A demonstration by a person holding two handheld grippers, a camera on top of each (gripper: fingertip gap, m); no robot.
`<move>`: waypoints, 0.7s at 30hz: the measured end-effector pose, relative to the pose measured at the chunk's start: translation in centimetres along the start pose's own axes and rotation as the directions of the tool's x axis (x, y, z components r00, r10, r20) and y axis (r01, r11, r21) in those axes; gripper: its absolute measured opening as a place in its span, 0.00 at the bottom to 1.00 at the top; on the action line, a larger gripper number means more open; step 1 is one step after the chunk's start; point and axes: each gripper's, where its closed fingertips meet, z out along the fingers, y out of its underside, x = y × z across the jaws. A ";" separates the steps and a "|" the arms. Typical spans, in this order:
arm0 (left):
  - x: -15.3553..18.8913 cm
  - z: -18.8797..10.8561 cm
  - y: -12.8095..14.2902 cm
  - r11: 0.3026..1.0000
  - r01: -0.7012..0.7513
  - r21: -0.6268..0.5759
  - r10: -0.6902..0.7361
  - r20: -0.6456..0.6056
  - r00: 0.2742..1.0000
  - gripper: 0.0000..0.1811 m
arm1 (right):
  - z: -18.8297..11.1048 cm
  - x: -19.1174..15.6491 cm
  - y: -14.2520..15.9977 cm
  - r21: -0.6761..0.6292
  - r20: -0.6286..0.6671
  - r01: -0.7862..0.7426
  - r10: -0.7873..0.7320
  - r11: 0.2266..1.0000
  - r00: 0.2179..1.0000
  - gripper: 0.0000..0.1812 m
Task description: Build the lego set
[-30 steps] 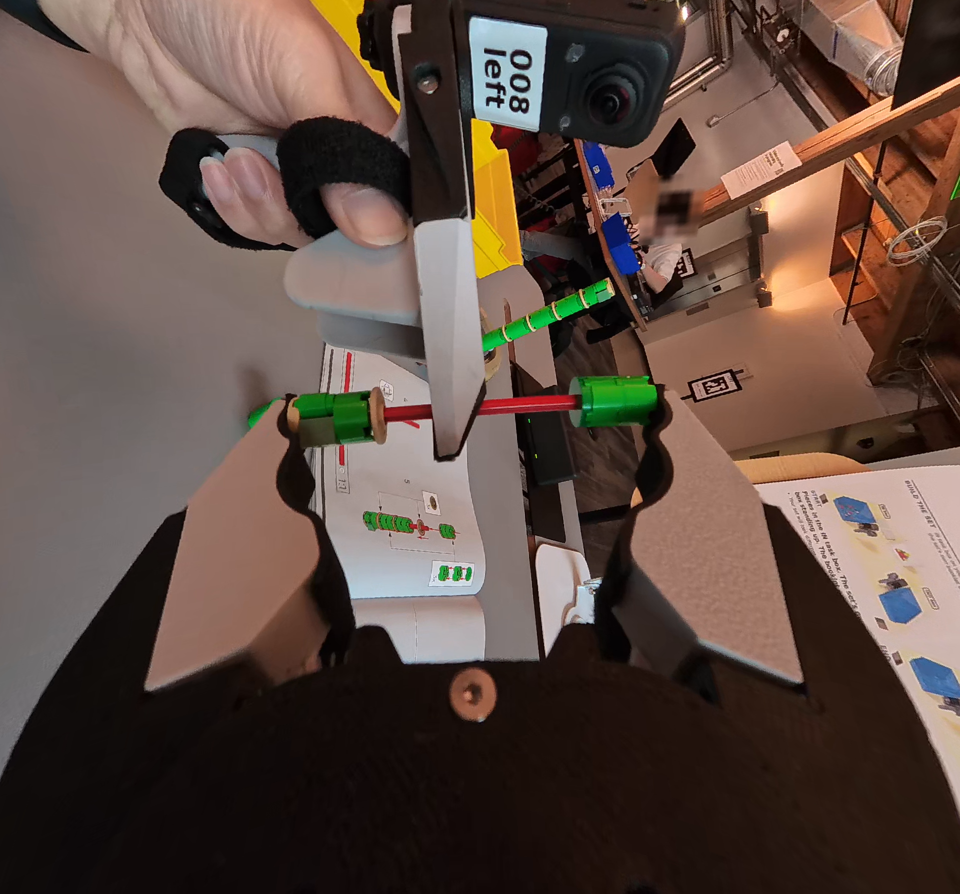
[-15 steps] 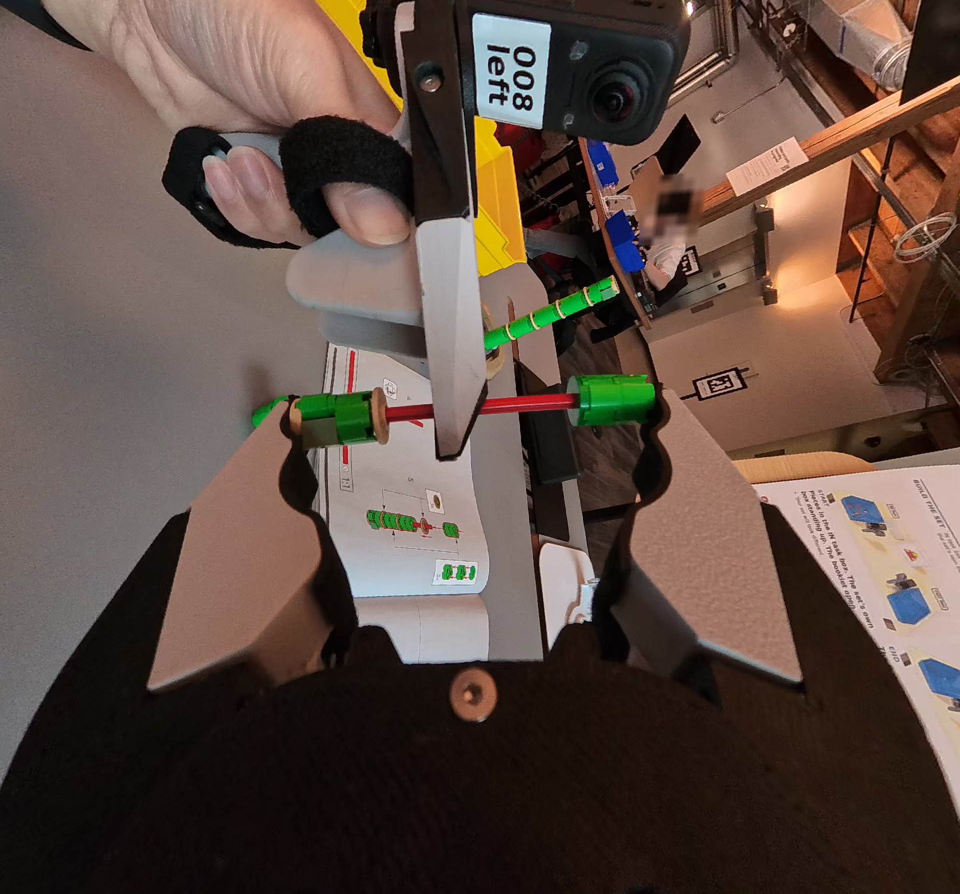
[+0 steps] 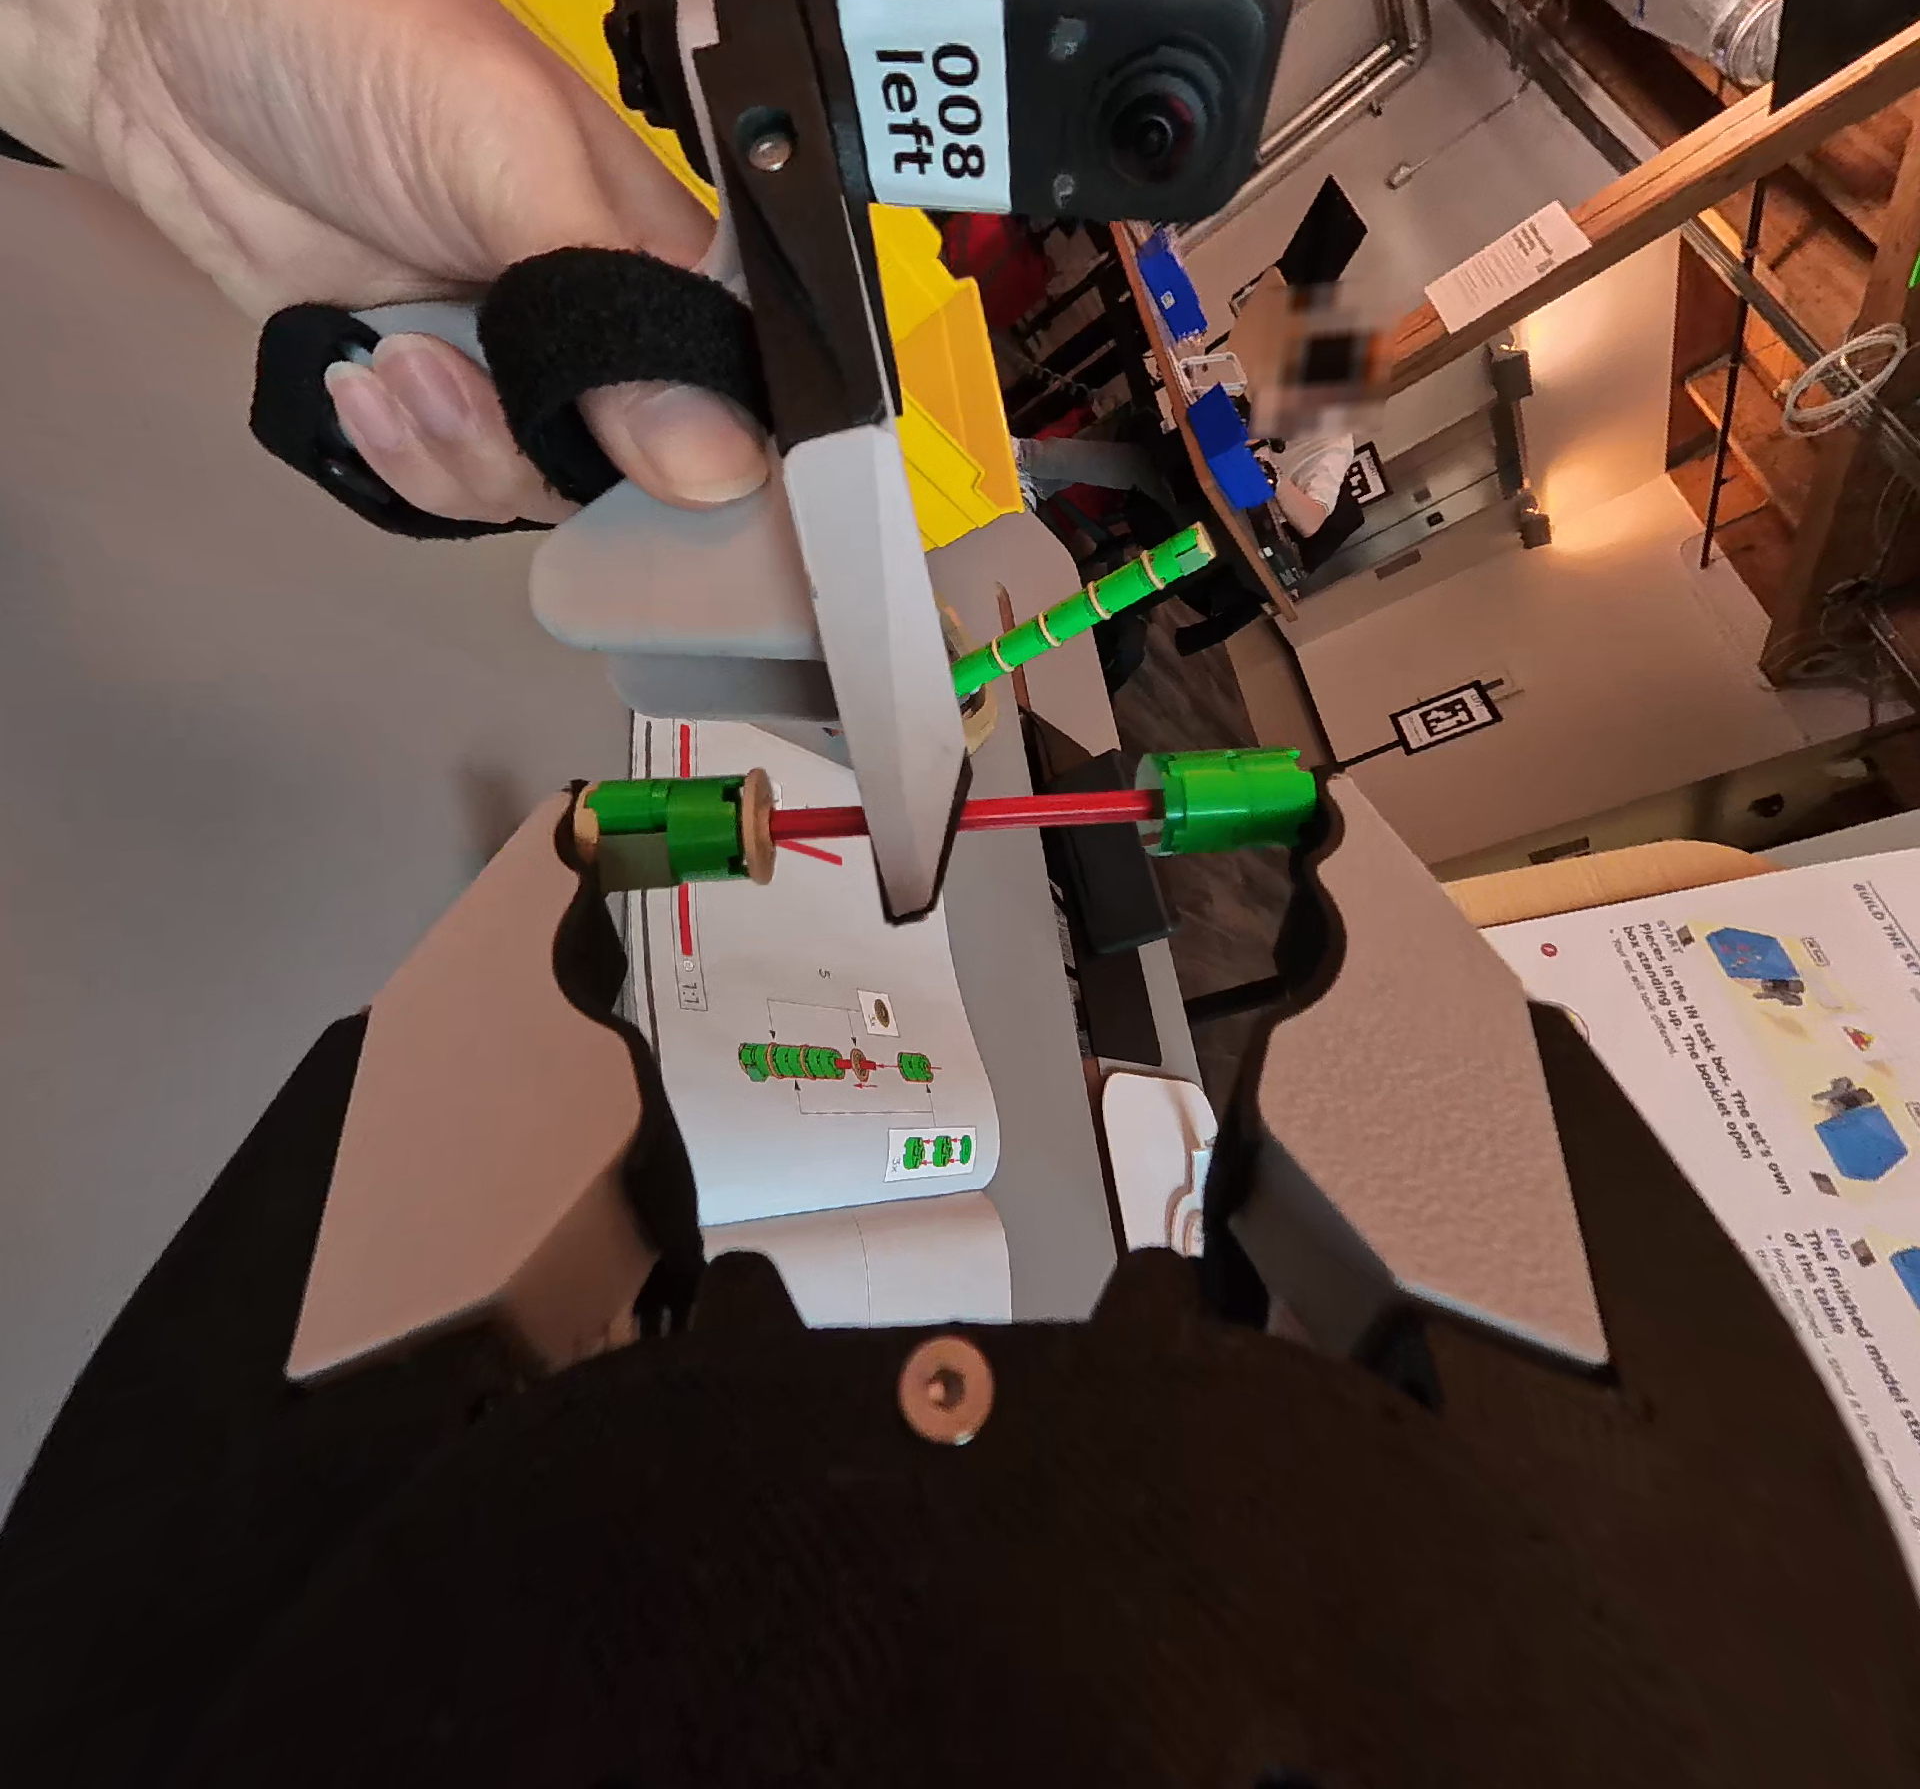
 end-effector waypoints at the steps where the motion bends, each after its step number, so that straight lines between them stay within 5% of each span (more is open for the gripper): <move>1: 0.0 0.0 -0.1 1.000 -0.003 0.005 0.003 0.003 1.000 0.01 | 0.0 0.1 0.0 -0.004 -0.003 0.002 -0.002 1.000 1.000 0.71; 21: -0.6 -0.1 -0.2 1.000 -0.003 0.025 0.002 0.043 0.999 0.01 | 0.5 0.4 1.1 -0.103 -0.028 0.031 -0.034 0.994 0.999 0.71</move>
